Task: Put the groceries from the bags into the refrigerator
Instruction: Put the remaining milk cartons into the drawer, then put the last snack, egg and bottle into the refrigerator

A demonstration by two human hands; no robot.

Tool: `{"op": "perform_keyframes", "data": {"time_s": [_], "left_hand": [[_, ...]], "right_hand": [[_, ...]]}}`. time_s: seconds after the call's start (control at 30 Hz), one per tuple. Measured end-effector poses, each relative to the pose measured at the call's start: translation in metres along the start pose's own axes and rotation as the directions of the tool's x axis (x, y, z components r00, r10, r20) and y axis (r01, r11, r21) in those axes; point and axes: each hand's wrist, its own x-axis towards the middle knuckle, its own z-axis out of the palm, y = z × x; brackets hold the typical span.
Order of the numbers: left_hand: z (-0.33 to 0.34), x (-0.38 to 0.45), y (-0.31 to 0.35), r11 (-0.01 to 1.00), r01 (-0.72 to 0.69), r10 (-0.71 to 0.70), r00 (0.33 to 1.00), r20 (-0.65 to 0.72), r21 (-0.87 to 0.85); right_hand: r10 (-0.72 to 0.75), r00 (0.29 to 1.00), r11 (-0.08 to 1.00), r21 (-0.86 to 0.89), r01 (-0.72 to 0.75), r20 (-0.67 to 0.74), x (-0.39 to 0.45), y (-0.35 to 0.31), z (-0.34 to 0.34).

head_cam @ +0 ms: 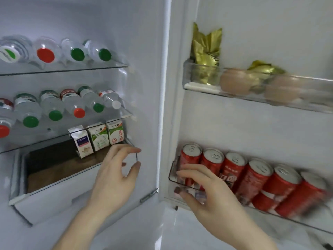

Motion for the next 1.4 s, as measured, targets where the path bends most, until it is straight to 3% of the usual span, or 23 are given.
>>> {"op": "perform_keyframes", "data": {"time_s": [0.27,0.53,0.7,1.03,1.23,1.4], "left_hand": [[0.076,-0.072,0.132,0.949,-0.259,0.298,0.923,0.243,-0.179],[0.188,-0.156,0.236,0.836,-0.427,0.548,0.678,0.49,-0.344],[0.252,-0.19,0.298,0.749,-0.494,0.66,0.498,0.562,-0.442],[0.384,-0.249,0.441,0.515,-0.504,0.833,0.105,0.543,-0.693],[0.472,-0.279,0.514,0.406,-0.438,0.879,-0.053,0.474,-0.802],[0.545,-0.28,0.561,0.381,-0.382,0.877,-0.138,0.46,-0.842]], "right_hand": [[0.177,0.974,0.973,-0.121,-0.195,-0.14,-0.136,0.035,-0.087],[0.46,0.827,0.851,-0.104,-0.514,-0.324,-0.303,0.077,-0.161],[0.585,0.667,0.732,-0.053,-0.679,-0.46,-0.402,0.095,-0.192],[0.729,0.195,0.421,0.205,-0.884,-0.657,-0.56,0.11,-0.242],[0.721,0.001,0.282,0.293,-0.914,-0.692,-0.599,0.147,-0.275],[0.716,-0.104,0.214,0.358,-0.909,-0.691,-0.608,0.191,-0.312]]}}
